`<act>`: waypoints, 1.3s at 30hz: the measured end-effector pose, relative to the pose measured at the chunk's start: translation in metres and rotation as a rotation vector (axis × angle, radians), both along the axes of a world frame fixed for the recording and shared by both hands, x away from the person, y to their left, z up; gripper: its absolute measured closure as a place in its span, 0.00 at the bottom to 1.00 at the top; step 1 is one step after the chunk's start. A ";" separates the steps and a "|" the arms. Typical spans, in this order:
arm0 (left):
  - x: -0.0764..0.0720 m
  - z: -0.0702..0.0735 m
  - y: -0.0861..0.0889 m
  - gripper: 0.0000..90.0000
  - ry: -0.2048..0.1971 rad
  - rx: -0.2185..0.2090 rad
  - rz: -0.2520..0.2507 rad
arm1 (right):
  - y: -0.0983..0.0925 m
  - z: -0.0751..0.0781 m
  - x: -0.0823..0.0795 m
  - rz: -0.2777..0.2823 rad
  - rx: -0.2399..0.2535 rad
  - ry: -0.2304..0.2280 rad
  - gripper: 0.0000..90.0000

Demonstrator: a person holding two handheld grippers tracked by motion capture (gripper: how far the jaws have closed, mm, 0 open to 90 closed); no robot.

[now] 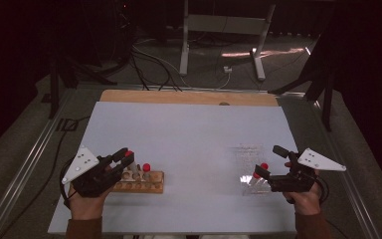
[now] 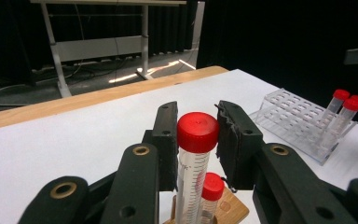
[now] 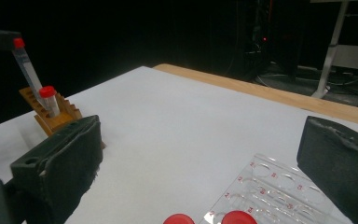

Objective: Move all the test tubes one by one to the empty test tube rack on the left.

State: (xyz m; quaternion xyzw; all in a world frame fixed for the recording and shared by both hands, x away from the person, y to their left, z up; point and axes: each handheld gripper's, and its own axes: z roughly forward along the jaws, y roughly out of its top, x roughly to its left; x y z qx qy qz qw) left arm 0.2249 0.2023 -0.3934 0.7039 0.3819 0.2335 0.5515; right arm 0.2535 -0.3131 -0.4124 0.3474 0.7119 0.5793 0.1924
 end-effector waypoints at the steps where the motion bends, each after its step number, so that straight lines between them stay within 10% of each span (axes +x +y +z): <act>1: 0.000 -0.001 0.000 0.79 0.002 0.002 0.000 | -0.001 0.000 0.000 -0.001 0.001 -0.002 0.00; 39: 0.001 -0.055 -0.002 0.79 0.069 0.060 0.010 | -0.013 -0.005 -0.005 -0.024 0.009 0.014 0.00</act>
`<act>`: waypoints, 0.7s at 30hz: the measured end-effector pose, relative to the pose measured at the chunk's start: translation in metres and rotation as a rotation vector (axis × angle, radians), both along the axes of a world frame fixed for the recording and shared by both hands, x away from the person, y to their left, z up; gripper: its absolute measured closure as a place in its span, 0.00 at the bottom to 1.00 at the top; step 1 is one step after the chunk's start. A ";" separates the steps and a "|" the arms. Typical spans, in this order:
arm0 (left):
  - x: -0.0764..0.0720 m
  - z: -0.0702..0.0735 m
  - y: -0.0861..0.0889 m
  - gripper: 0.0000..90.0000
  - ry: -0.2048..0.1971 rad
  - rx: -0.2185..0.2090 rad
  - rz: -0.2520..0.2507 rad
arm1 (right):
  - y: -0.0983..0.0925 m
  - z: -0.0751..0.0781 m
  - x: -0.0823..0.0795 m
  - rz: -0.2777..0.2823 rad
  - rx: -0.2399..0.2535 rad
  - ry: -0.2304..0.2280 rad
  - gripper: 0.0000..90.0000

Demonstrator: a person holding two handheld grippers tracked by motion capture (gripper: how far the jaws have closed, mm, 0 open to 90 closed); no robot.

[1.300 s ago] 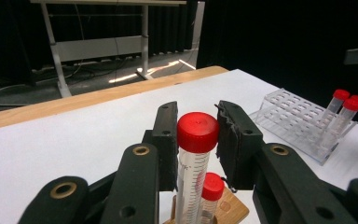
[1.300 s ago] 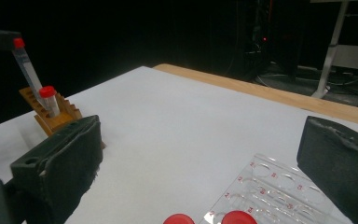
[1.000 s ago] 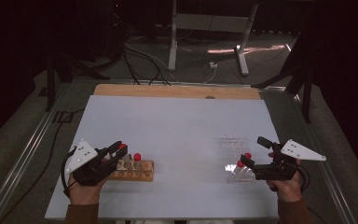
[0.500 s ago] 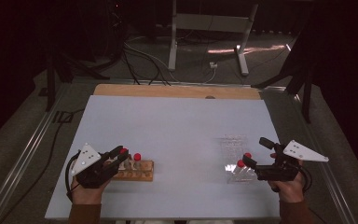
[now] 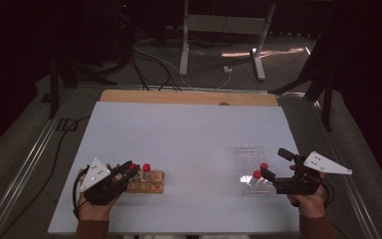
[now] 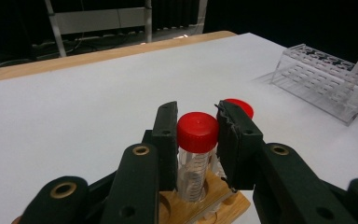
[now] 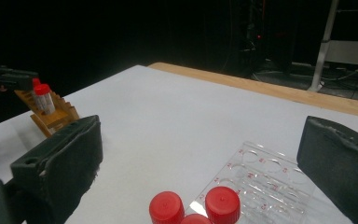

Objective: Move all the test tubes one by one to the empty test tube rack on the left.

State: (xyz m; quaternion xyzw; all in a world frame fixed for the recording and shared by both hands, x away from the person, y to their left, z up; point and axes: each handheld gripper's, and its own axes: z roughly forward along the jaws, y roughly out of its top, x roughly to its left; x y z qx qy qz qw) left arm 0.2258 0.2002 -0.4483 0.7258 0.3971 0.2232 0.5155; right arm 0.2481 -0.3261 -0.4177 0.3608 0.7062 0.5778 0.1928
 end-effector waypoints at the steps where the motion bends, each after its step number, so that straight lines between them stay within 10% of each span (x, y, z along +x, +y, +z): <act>1: 0.000 -0.001 0.000 0.79 0.000 0.001 0.001 | 0.000 0.000 0.000 0.000 0.000 0.000 0.00; 14: 0.000 -0.004 0.003 0.77 0.003 -0.014 0.000 | -0.003 0.000 -0.001 -0.002 -0.001 0.001 0.00; 21: -0.001 -0.002 0.006 0.57 -0.022 -0.076 0.013 | -0.004 -0.001 -0.003 -0.023 -0.057 -0.006 0.01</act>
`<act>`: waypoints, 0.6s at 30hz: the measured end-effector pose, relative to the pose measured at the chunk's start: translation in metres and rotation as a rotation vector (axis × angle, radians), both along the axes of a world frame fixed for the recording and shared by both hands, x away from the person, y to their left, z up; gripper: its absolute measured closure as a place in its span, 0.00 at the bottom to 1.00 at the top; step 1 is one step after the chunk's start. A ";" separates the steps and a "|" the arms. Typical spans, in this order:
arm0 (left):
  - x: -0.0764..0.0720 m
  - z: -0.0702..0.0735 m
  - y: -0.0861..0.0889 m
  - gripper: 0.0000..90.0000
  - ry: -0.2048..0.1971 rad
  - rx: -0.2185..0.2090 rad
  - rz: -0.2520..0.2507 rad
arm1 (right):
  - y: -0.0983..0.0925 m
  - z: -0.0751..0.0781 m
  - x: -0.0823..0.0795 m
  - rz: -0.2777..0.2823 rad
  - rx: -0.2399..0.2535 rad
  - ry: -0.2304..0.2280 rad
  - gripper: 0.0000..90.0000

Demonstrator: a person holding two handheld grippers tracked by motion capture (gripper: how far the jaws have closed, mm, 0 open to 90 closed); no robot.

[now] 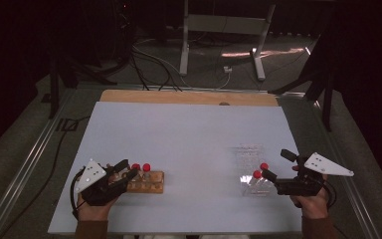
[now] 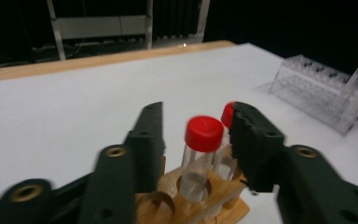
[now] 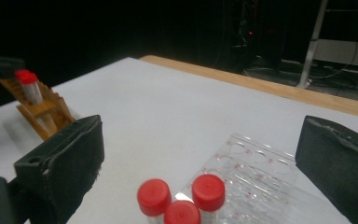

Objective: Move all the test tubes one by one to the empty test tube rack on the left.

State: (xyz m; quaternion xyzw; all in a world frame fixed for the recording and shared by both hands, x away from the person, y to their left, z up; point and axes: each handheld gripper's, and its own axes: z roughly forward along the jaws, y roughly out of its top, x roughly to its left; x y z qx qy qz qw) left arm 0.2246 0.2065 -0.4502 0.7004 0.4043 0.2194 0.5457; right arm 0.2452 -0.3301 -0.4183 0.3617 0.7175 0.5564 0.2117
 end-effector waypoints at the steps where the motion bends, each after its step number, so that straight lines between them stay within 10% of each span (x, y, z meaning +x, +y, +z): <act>1: 0.000 0.000 0.001 0.54 -0.002 -0.010 0.002 | 0.000 0.000 0.000 -0.001 -0.006 -0.001 0.01; 18: -0.004 0.017 0.010 0.05 -0.057 -0.113 0.142 | -0.006 -0.023 -0.014 -0.036 -0.031 0.004 0.26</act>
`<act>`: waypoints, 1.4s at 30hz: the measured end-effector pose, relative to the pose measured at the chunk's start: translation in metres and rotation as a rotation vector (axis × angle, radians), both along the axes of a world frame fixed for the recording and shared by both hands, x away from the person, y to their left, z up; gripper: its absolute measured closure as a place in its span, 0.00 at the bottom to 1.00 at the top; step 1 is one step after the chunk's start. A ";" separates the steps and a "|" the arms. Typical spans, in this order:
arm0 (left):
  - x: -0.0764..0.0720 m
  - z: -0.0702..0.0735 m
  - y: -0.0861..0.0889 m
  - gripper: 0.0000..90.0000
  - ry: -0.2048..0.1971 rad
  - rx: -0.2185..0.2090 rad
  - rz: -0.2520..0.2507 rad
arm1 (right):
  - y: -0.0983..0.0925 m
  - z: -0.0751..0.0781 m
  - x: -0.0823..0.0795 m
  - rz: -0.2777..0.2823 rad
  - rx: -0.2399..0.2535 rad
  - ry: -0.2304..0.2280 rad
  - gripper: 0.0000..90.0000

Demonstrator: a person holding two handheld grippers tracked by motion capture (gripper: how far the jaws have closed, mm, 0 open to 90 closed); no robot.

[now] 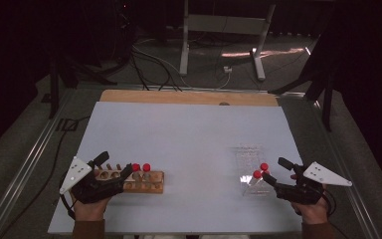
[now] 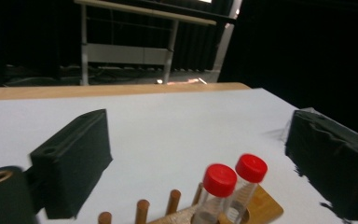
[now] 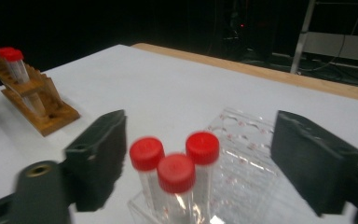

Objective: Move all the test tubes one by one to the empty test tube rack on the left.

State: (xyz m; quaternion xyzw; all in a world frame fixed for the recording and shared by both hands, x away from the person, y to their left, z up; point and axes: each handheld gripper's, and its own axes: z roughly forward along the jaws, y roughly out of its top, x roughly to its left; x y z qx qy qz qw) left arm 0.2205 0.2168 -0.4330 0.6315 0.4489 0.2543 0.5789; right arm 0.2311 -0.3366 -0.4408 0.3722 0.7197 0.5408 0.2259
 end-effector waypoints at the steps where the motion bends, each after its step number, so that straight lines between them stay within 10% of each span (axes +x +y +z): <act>1: 0.000 0.001 0.000 0.04 -0.002 -0.001 0.007 | -0.001 -0.001 -0.001 -0.002 -0.002 -0.006 0.30; 16: -0.003 0.004 0.004 0.01 -0.006 0.013 0.071 | 0.001 -0.022 -0.012 0.030 -0.088 0.034 0.68; 42: -0.001 0.002 0.003 0.01 0.002 0.028 0.071 | 0.009 -0.032 -0.006 0.062 -0.137 0.048 0.82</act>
